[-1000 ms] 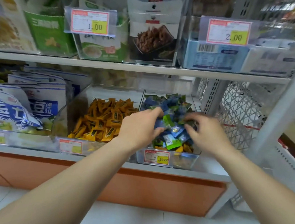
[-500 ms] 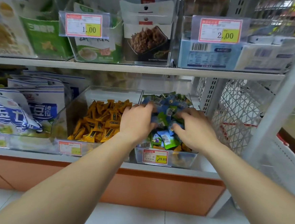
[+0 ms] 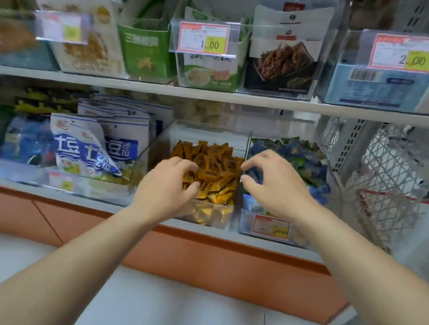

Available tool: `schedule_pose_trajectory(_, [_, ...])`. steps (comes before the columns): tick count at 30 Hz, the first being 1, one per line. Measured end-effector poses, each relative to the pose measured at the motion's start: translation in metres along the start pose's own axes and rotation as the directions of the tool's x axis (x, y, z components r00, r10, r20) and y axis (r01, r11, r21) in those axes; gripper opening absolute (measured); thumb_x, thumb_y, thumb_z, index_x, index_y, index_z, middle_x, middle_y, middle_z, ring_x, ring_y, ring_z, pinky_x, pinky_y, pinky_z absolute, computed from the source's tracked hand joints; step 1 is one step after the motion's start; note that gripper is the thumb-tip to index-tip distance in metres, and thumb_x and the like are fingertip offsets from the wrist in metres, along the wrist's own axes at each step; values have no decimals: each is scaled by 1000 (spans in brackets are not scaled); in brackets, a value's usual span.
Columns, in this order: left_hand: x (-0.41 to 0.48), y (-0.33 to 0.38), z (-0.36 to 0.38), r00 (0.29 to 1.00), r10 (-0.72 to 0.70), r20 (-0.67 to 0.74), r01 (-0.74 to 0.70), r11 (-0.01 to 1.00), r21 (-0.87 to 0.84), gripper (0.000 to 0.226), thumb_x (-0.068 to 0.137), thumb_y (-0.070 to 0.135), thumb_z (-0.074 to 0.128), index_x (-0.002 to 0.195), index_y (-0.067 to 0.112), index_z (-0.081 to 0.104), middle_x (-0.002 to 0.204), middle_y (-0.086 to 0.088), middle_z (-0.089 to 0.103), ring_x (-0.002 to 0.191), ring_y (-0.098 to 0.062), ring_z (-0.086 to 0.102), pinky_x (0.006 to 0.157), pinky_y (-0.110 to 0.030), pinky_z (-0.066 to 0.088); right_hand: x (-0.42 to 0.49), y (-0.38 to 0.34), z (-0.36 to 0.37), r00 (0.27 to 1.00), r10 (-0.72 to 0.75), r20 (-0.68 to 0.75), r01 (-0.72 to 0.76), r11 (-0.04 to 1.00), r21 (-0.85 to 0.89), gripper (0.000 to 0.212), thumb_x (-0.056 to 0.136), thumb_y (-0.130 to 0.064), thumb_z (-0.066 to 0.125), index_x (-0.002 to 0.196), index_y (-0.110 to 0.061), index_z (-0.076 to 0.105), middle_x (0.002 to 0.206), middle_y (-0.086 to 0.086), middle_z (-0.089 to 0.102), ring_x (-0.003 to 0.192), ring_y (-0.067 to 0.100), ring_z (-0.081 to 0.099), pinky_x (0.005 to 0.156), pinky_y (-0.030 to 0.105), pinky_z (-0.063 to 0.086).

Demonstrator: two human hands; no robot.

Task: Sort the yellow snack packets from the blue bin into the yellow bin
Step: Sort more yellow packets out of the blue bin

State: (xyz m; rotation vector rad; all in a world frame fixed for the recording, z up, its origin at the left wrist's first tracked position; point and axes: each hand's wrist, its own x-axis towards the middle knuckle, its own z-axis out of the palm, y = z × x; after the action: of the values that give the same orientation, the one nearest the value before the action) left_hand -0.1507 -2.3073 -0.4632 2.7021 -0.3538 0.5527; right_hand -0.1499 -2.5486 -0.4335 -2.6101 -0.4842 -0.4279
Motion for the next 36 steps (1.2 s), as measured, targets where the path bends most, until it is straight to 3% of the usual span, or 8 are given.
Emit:
schedule_pose_trajectory(9, [-33, -88, -6, 983, -76, 164, 61, 994, 94, 38, 88, 45, 66, 124, 34, 63, 122, 13, 65, 114, -10, 56, 92, -37, 53, 89, -66, 88, 922, -183, 342, 160, 983, 96, 31, 95, -35, 56, 126, -30, 63, 130, -9, 62, 117, 10, 56, 90, 26, 45])
schedule_pose_trajectory(15, [-34, -106, 3, 993, -32, 112, 36, 999, -36, 35, 89, 41, 67, 124, 37, 65, 120, 18, 65, 114, -4, 52, 96, -28, 47, 133, -65, 143, 709, -142, 691, 331, 932, -148, 47, 90, -59, 56, 129, -34, 60, 129, -5, 59, 111, 18, 56, 92, 37, 49])
schedule_pose_trajectory(19, [-34, -112, 7, 995, -31, 96, 38, 997, -72, 34, 89, 40, 66, 123, 40, 64, 119, 23, 63, 115, 0, 48, 97, -27, 47, 153, -48, 137, 719, -140, 680, 463, 827, -320, 57, 84, -70, 54, 127, -33, 58, 124, -4, 58, 113, 21, 54, 92, 40, 48])
schedule_pose_trajectory(24, [-31, -112, 10, 993, -58, 98, 69, 992, -106, 29, 89, 39, 64, 118, 42, 65, 114, 23, 63, 111, 0, 46, 91, -31, 49, 175, -27, 113, 819, -104, 565, 375, 842, -388, 33, 80, -67, 62, 97, -39, 64, 103, -10, 64, 92, 16, 58, 71, 31, 39])
schedule_pose_trajectory(27, [-30, -110, 11, 993, -71, 91, 80, 992, -96, 28, 90, 42, 62, 117, 42, 66, 112, 23, 62, 109, 1, 45, 89, -28, 48, 180, -23, 104, 875, -37, 483, 292, 836, -464, 41, 76, -67, 67, 103, -36, 67, 108, -5, 60, 104, 22, 55, 79, 35, 42])
schedule_pose_trajectory(31, [-29, -107, 11, 994, -84, 75, 91, 991, -99, 25, 91, 42, 62, 115, 41, 67, 111, 23, 63, 108, 1, 46, 85, -21, 42, 167, -43, 118, 911, -303, 280, 399, 820, -411, 28, 76, -41, 72, 103, -32, 70, 111, -3, 57, 110, 23, 48, 85, 37, 41])
schedule_pose_trajectory(34, [-29, -104, 11, 994, -100, 52, 104, 990, -94, 23, 91, 41, 62, 112, 39, 68, 110, 22, 64, 107, 0, 49, 84, -20, 40, 154, -60, 137, 828, -253, 500, 373, 914, -156, 19, 87, -35, 67, 105, -30, 70, 99, -12, 57, 99, 14, 57, 72, 28, 41])
schedule_pose_trajectory(36, [-30, -103, 12, 993, -113, 32, 115, 988, -100, 21, 91, 41, 63, 110, 39, 69, 108, 22, 65, 105, 0, 50, 84, -20, 41, 155, -60, 148, 774, -162, 612, 365, 904, -223, 26, 86, -48, 66, 106, -31, 68, 99, -11, 60, 95, 15, 58, 65, 28, 41])
